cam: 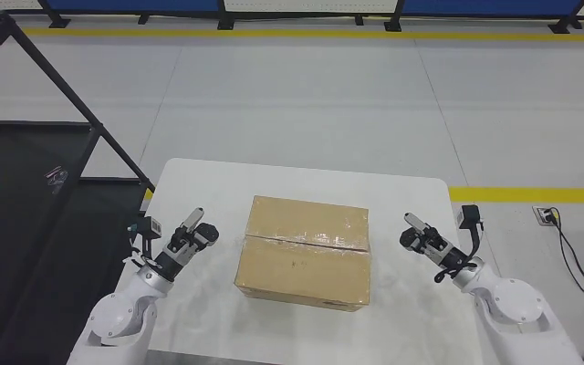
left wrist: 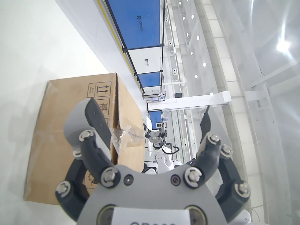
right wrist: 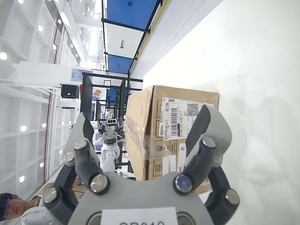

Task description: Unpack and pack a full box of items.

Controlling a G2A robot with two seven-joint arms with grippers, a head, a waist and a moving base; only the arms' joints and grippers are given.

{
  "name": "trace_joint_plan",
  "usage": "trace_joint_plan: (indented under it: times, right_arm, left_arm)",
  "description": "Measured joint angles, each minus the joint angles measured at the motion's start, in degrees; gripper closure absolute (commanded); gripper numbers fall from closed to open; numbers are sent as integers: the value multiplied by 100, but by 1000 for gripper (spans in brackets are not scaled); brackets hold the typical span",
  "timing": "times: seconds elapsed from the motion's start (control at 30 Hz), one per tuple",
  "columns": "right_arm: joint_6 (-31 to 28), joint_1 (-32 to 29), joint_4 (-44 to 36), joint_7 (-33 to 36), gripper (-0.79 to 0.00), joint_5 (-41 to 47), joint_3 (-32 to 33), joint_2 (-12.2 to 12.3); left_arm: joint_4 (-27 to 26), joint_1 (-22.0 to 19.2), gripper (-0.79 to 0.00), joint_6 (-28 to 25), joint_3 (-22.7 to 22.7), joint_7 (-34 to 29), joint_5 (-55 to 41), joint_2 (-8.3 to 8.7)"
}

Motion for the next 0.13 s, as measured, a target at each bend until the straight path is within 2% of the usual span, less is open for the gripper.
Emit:
trace_joint_plan:
  times: [0.13]
  right_arm:
    - [0, 0, 0, 0, -784, 0, 0, 0]
  left_arm:
    - [0, 0, -784, 0, 0, 0, 0, 0]
